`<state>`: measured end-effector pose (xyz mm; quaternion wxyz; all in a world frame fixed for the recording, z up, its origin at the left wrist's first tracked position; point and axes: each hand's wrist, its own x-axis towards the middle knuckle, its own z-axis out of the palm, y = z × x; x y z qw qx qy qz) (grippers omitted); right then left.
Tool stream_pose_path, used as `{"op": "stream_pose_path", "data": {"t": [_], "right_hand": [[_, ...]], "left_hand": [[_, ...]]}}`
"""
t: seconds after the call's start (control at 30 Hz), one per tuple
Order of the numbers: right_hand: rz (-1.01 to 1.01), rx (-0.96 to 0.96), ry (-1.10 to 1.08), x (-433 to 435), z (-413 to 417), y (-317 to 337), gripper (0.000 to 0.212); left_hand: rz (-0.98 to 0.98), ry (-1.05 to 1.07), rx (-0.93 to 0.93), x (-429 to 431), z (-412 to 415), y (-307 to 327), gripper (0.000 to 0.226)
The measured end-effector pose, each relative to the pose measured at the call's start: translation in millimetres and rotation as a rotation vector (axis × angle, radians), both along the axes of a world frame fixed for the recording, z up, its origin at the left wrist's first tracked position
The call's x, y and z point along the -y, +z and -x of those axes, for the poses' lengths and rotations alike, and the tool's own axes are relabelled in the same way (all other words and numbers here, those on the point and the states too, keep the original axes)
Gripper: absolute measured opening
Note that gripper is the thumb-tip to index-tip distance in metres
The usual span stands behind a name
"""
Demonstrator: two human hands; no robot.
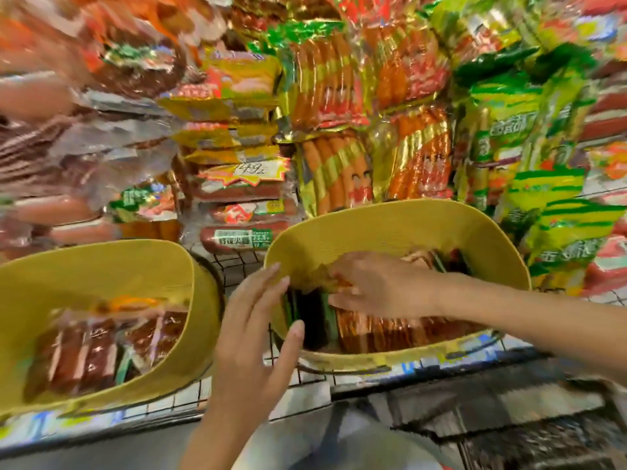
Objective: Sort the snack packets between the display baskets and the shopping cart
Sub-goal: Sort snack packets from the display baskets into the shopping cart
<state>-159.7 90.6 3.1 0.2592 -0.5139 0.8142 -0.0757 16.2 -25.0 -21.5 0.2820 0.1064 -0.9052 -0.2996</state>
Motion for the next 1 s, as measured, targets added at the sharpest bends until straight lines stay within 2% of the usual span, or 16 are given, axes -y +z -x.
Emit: {"op": "stream_pose_path", "data": {"t": [0.07,0.17,0.23,0.3,0.4,0.5,0.63,0.73,0.8,0.9,1.0], "right_hand": [[-0.181,-0.069,0.090,26,3,-22,0.056],[-0.308,-0.239,0.161,47,0,-48,0.069],[-0.366,-0.324,0.198,53,-2,-59,0.068],[-0.326,-0.333,0.167,54,-2,-65,0.067],[-0.103,-0.333,0.061,53,4,-68,0.057],[0.032,-0.178,-0.029,47,12,-69,0.045],[0.131,0.265,-0.288,40,17,-54,0.029],[0.279,0.579,-0.288,25,33,-18,0.022],[0.395,0.793,-0.205,18,37,14,0.023],[0.538,0.801,-0.053,25,27,47,0.025],[0.626,0.720,-0.147,33,24,38,0.018]], "left_hand": [[-0.008,0.015,0.012,5,3,-12,0.043],[-0.029,0.026,0.021,5,3,-21,0.044],[-0.048,0.033,0.014,5,2,-23,0.044],[-0.046,0.040,0.012,4,3,-22,0.043],[-0.053,0.035,-0.002,5,4,-23,0.041],[-0.058,0.039,-0.006,5,6,-22,0.039],[-0.101,0.049,-0.008,3,8,-16,0.040],[-0.198,0.088,0.004,4,12,-2,0.047],[-0.356,0.114,0.042,4,18,12,0.057],[-0.652,0.076,0.060,6,32,26,0.051],[-0.816,0.055,0.002,14,35,32,0.032]]}}
